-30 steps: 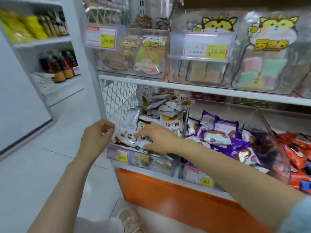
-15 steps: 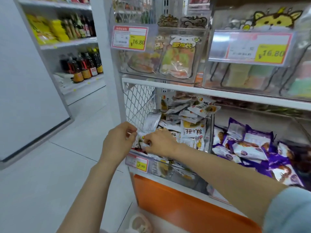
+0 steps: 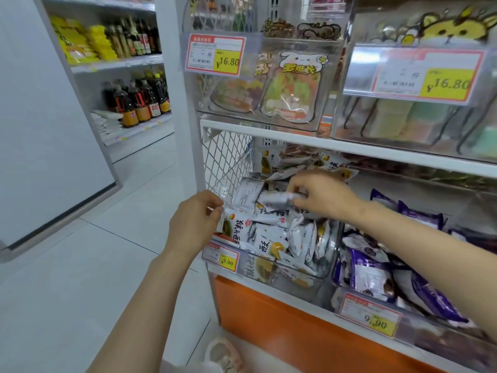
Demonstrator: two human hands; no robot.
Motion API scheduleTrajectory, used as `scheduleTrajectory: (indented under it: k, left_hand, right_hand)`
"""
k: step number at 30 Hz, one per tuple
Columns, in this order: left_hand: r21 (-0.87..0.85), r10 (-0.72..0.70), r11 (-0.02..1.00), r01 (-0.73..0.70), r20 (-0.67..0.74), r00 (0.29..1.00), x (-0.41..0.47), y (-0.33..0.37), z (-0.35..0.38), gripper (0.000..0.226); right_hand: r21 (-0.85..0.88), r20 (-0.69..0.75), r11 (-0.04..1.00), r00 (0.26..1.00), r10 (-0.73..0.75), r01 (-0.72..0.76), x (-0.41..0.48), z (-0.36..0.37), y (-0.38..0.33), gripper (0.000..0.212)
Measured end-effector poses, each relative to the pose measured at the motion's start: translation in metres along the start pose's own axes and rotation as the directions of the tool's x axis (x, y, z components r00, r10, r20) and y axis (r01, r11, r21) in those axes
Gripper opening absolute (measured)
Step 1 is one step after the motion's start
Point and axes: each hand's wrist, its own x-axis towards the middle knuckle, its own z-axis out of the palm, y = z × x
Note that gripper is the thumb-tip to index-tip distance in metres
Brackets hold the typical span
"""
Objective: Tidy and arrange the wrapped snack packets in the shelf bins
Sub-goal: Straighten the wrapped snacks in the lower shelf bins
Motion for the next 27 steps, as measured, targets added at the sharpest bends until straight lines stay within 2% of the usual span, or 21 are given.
scheduleTrajectory:
  k: [2, 3, 5, 8, 11, 15, 19, 23, 26, 27]
  left_hand:
    - [-0.015, -0.001, 1.0, 0.002, 0.009, 1.0, 0.0, 0.002, 0.0, 0.01]
    - [-0.021, -0.004, 1.0, 0.004, 0.01, 1.0, -0.001, 0.002, 0.0, 0.01]
    - [-0.036, -0.011, 0.999, 0.011, -0.002, 1.0, -0.003, 0.001, -0.003, 0.009]
    - [-0.044, -0.027, 0.999, 0.026, -0.035, 0.999, -0.007, -0.002, -0.008, 0.009]
    - [-0.046, -0.05, 0.998, 0.047, -0.064, 0.997, -0.013, -0.006, -0.011, 0.008]
    - [-0.052, -0.062, 0.997, 0.059, -0.054, 0.997, -0.016, -0.012, -0.012, 0.008]
    - [-0.079, -0.081, 0.994, 0.077, -0.053, 0.995, -0.012, -0.016, -0.013, 0.008]
    - [-0.055, -0.069, 0.996, 0.067, -0.034, 0.997, -0.009, -0.016, -0.011, 0.009]
    - [-0.055, -0.082, 0.995, 0.081, -0.008, 0.997, -0.008, -0.015, -0.011, 0.01]
    - [-0.054, -0.087, 0.995, 0.086, -0.001, 0.996, -0.008, -0.013, -0.011, 0.01]
  right_hand:
    - [-0.141, 0.219, 0.989, 0.976, -0.016, 0.048, -0.002, 0.002, 0.006, 0.014]
    - [-0.15, 0.268, 0.988, 0.964, -0.005, 0.047, -0.001, -0.001, 0.006, 0.018]
    - [-0.055, 0.249, 0.998, 0.969, -0.003, 0.018, 0.006, -0.007, -0.001, 0.022]
    - [0.163, 0.191, 0.985, 0.977, -0.092, 0.061, 0.024, 0.003, -0.027, 0.021]
    - [0.306, 0.286, 0.948, 0.942, -0.175, 0.083, 0.041, 0.034, -0.059, 0.025]
    - [0.264, 0.481, 0.962, 0.856, -0.189, 0.065, 0.061, 0.077, -0.082, 0.034]
    - [0.23, 0.619, 0.973, 0.772, -0.143, -0.005, 0.07, 0.095, -0.089, 0.043]
    - [0.312, 0.683, 0.942, 0.719, -0.13, -0.126, 0.067, 0.089, -0.086, 0.052]
    - [0.511, 0.701, 0.778, 0.701, -0.13, -0.366, 0.06, 0.077, -0.075, 0.041]
    - [0.556, 0.694, 0.736, 0.704, -0.155, -0.386, 0.058, 0.073, -0.071, 0.036]
